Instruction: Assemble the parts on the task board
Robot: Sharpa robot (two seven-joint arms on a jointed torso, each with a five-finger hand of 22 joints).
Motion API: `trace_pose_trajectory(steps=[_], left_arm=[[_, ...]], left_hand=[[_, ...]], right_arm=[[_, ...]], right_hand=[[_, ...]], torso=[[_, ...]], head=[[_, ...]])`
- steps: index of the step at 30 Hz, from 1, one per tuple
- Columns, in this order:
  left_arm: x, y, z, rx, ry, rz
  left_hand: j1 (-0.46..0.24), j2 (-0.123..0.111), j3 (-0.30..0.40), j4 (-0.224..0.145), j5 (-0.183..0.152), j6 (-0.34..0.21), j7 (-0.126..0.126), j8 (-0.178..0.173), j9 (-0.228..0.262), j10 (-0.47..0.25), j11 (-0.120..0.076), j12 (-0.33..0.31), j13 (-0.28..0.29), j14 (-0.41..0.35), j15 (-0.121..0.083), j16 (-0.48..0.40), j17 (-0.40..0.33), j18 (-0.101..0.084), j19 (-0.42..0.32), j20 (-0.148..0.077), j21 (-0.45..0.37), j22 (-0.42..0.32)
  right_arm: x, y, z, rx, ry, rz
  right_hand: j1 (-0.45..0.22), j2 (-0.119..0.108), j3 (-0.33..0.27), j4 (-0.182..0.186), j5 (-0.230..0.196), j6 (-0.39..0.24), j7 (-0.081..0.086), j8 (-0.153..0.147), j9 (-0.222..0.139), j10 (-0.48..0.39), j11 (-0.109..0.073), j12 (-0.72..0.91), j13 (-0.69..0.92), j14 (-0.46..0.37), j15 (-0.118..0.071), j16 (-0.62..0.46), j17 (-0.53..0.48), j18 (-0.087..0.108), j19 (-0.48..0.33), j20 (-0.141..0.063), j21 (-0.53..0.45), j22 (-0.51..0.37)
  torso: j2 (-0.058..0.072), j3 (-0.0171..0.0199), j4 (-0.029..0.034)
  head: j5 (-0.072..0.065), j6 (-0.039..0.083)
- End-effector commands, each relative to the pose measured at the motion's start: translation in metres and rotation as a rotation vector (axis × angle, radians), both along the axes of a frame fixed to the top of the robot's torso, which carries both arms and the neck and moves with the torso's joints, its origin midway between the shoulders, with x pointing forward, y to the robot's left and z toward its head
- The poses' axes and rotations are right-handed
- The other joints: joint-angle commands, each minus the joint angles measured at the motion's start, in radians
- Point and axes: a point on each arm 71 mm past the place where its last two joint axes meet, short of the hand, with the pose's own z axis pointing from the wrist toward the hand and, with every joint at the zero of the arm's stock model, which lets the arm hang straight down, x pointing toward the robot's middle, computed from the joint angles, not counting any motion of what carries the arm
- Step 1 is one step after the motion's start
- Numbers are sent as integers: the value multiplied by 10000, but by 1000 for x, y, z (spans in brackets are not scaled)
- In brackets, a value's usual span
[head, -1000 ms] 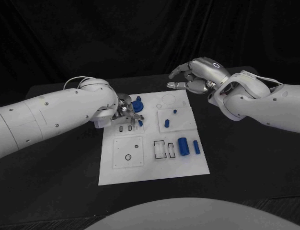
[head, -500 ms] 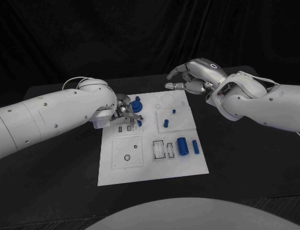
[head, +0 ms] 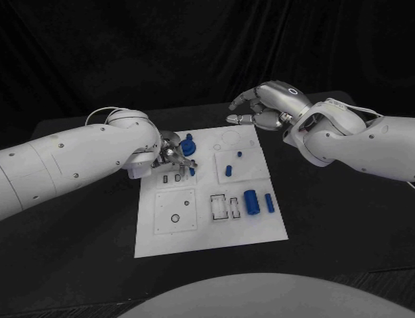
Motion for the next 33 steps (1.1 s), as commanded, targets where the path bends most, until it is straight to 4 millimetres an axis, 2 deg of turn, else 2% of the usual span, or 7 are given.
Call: trace_pose_trajectory(steps=[1,8,13,17,24,33], left_arm=[[-2,-3,-1,-112,105,-236],[-2,-3,-1,-160,83,-244],[-2,-3,-1,-200,67,-255],[-1,-3,-1,-225,59,-257],[-2,-2,-1,-224,78,-266],[-2,0,-1,-218,96,-262]], left_hand=[[76,-38,50,-64,84,84,-24,-80,6,1024,-25,26,2631,1039,-42,27,2635,-94,65,-10,16,667],[145,-70,151,-164,290,110,-27,-237,12,1024,-33,26,2631,1039,-52,27,2635,-91,60,-26,-5,659],[270,-135,334,-341,682,150,-37,-446,39,1024,-44,26,2631,1039,-62,27,2635,-85,49,-39,-37,649],[410,-204,520,-510,1045,153,-43,-618,61,1024,-49,26,2631,1039,-70,27,2635,-82,42,-47,-60,647],[513,-273,685,-641,1243,145,-35,-774,72,1024,-47,26,2631,1039,-69,27,2635,-76,26,-46,-88,634],[575,-324,879,-742,1452,130,-15,-960,56,1024,-33,26,2631,1039,-60,27,2635,-72,15,-40,-113,629]], right_arm=[[1,-1,-2,-2,110,-165],[1,-1,-2,-10,134,-189],[1,-1,-3,-18,156,-197],[1,-1,-3,-21,169,-197],[1,-2,-4,-27,189,-203],[1,-2,-4,-33,204,-210]], right_hand=[[88,4,-52,17,64,81,-1,-34,-15,300,98,-33,1756,473,68,-61,850,86,-58,10,-18,1371],[90,13,-57,17,65,83,3,-40,-17,291,100,-43,1745,468,70,-79,835,89,-66,11,-42,1365],[90,13,-57,17,65,83,3,-40,-17,291,100,-43,1745,468,70,-79,835,89,-66,11,-42,1365],[90,13,-57,17,65,83,3,-40,-17,291,100,-43,1745,468,70,-79,835,89,-66,11,-42,1365],[95,20,-63,16,65,86,6,-47,-19,280,103,-56,1731,463,71,-95,823,93,-73,13,-65,1359],[95,20,-63,16,65,86,6,-47,-19,280,103,-56,1731,463,71,-95,823,93,-73,13,-65,1359]], torso=[[-4,2,0],[-7,-2,4],[-6,8,11],[-2,-5,18],[2,-23,26],[-12,-21,37]], head=[[-21,-1],[-39,-1],[-33,-1],[-20,-1],[2,-1],[5,-1]])
